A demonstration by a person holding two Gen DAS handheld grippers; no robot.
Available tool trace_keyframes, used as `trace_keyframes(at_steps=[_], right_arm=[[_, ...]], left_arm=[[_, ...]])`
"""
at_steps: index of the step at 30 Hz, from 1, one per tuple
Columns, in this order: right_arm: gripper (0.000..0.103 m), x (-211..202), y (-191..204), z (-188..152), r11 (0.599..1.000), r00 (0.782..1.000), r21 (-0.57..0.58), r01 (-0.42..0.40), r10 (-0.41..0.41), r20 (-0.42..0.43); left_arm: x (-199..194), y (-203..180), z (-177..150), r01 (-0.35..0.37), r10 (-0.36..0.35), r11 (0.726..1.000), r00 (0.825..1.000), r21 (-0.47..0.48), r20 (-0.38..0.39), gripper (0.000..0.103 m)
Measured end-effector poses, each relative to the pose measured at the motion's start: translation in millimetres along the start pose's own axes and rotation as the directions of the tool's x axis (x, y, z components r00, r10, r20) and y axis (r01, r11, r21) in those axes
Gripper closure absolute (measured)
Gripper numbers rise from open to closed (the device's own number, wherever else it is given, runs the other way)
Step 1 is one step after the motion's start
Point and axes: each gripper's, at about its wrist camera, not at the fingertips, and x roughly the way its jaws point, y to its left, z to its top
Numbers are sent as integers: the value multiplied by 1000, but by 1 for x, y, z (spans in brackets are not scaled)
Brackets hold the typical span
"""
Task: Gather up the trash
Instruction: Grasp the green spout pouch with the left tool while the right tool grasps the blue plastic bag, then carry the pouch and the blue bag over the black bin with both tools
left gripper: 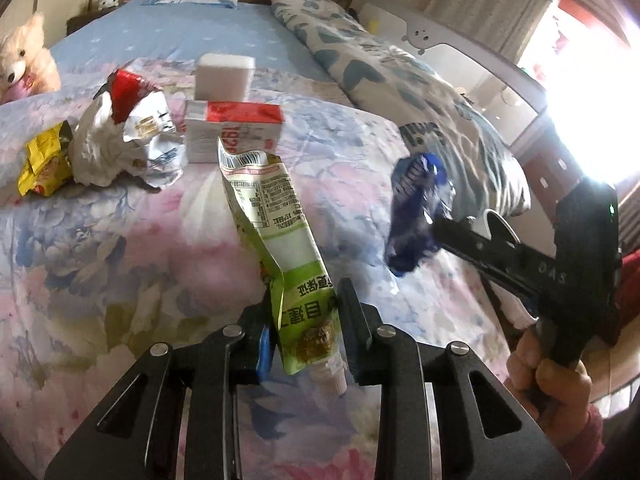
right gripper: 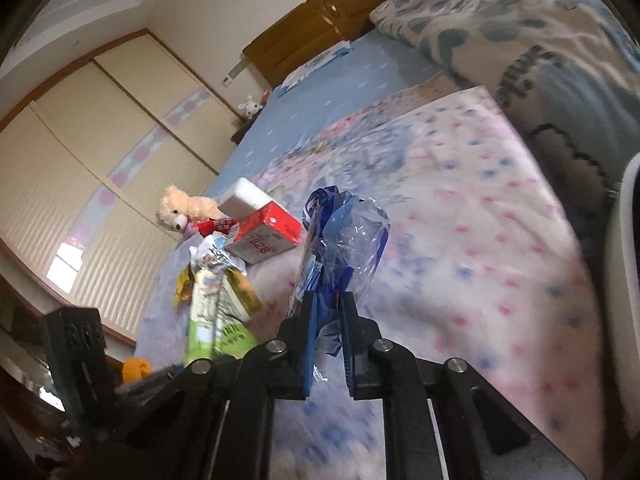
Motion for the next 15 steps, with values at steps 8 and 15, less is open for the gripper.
trace_keyframes(at_steps=[8, 15], right_arm=[[92, -56, -20, -22, 999, 996, 29, 46, -48, 76], [92, -98, -34, -36, 995, 986, 56, 81, -88, 140]], left_arm=[[-8, -36, -6, 30, -29, 997, 1000, 73, -5, 77], [-8, -73, -12, 66, -65, 989, 998, 136, -13, 77]])
